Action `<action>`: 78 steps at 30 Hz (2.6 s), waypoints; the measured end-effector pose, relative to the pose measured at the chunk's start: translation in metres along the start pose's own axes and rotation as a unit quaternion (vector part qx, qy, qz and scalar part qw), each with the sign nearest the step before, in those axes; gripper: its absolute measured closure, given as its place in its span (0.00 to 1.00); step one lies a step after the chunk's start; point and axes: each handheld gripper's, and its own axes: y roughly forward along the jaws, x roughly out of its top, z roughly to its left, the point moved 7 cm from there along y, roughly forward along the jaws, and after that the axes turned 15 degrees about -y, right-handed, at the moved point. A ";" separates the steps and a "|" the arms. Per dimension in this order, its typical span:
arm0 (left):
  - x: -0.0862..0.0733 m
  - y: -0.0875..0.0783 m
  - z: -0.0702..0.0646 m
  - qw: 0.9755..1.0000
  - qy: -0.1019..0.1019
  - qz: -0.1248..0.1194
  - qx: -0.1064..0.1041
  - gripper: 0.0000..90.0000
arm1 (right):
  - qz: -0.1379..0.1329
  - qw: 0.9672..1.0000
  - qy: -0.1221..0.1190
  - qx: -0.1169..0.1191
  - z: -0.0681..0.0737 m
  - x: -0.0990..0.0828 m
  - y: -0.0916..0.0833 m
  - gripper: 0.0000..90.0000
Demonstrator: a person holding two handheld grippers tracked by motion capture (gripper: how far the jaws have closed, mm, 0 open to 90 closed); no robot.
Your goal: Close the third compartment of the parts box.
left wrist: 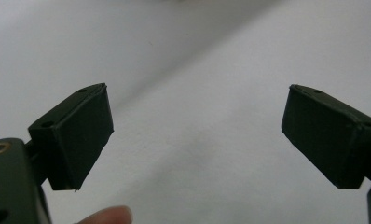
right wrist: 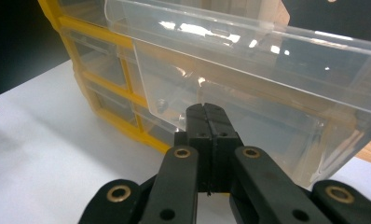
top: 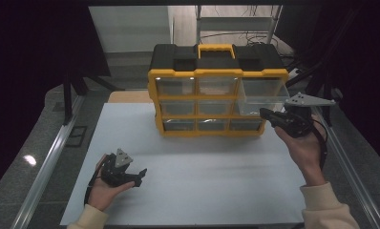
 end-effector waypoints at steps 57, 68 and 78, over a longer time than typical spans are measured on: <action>0.001 -0.002 0.003 1.000 -0.004 -0.005 -0.001 0.11 | 0.000 0.999 0.034 -0.015 -0.033 0.008 0.041 0.99; 0.001 -0.002 0.002 1.000 -0.005 -0.005 -0.001 0.11 | -0.003 0.999 0.043 -0.023 -0.041 0.011 0.050 0.99; 0.000 -0.002 0.003 1.000 -0.005 -0.005 -0.001 0.11 | 0.003 0.999 0.039 -0.036 -0.047 0.011 0.060 0.99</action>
